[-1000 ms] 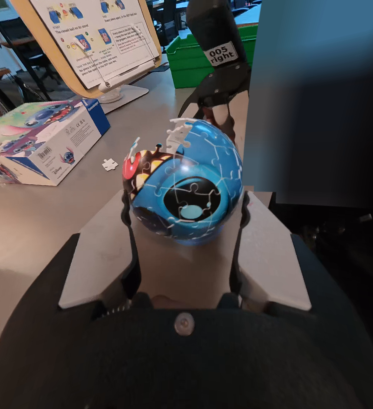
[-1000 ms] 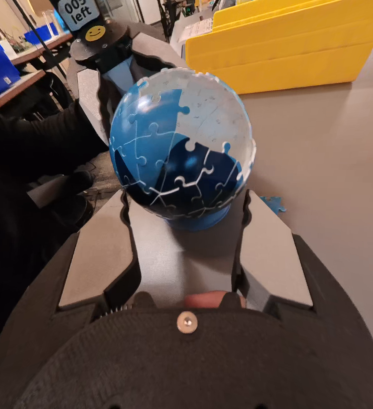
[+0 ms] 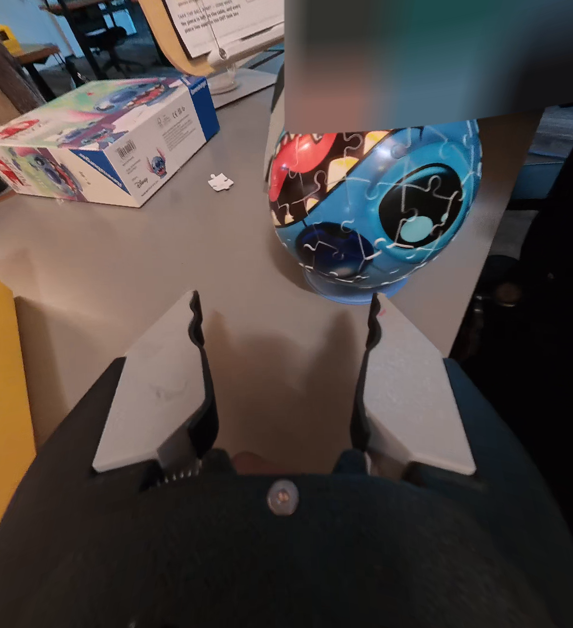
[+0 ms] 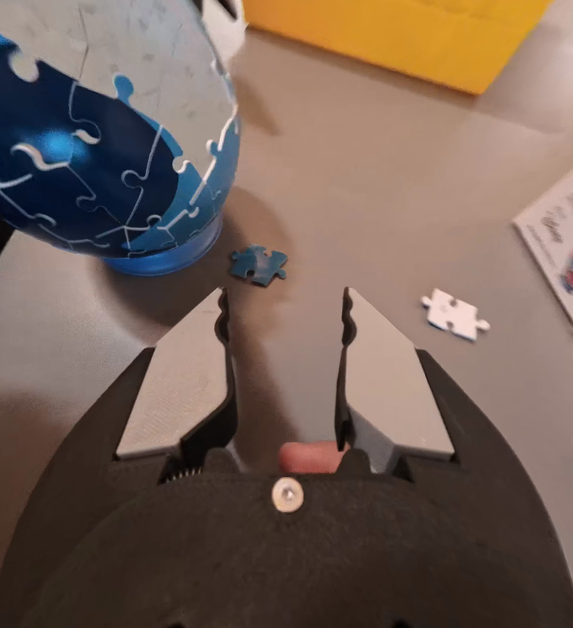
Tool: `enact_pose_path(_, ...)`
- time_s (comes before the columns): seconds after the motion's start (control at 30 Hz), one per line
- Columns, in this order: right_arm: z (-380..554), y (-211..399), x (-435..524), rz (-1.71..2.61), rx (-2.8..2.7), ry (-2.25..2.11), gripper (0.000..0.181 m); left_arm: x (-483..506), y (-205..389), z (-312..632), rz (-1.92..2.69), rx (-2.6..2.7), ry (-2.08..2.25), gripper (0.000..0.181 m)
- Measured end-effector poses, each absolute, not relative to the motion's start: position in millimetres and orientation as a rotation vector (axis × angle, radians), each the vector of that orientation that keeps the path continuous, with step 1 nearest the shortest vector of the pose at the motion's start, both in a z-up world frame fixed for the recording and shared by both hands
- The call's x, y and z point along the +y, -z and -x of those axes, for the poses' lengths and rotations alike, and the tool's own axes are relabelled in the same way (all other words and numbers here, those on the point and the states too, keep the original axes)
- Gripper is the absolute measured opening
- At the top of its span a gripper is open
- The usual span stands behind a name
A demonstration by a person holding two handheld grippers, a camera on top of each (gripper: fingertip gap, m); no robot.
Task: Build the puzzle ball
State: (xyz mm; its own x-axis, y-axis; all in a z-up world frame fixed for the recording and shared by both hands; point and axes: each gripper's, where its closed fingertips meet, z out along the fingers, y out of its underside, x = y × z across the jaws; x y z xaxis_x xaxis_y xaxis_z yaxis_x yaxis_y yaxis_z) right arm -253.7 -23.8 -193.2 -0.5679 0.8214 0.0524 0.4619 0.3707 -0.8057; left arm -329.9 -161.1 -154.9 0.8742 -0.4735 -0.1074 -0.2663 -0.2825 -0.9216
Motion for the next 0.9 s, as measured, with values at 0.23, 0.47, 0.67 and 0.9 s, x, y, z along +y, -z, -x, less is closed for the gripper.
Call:
enact_pose_path(0.23,268.6,209.6,-55.9,0.907,-2.420,-1.032,0.060,-157.2,172.1,323.8,1.993,0.587,0.302,0.092)
enact_pose_path(0.47,274.7,210.6,-52.4,0.972,-2.409,-1.038,0.022,-153.4,164.2,321.0,1.939,0.580,0.299,0.083)
enact_pose_path(0.67,272.9,189.8,-30.6,1.133,-2.272,-1.173,0.021,-153.4,163.4,321.9,1.931,0.578,0.277,0.081)
enact_pose_path(0.9,255.9,64.6,17.1,1.310,-1.615,-2.334,0.021,-151.6,162.8,325.7,1.934,0.548,0.265,0.081)
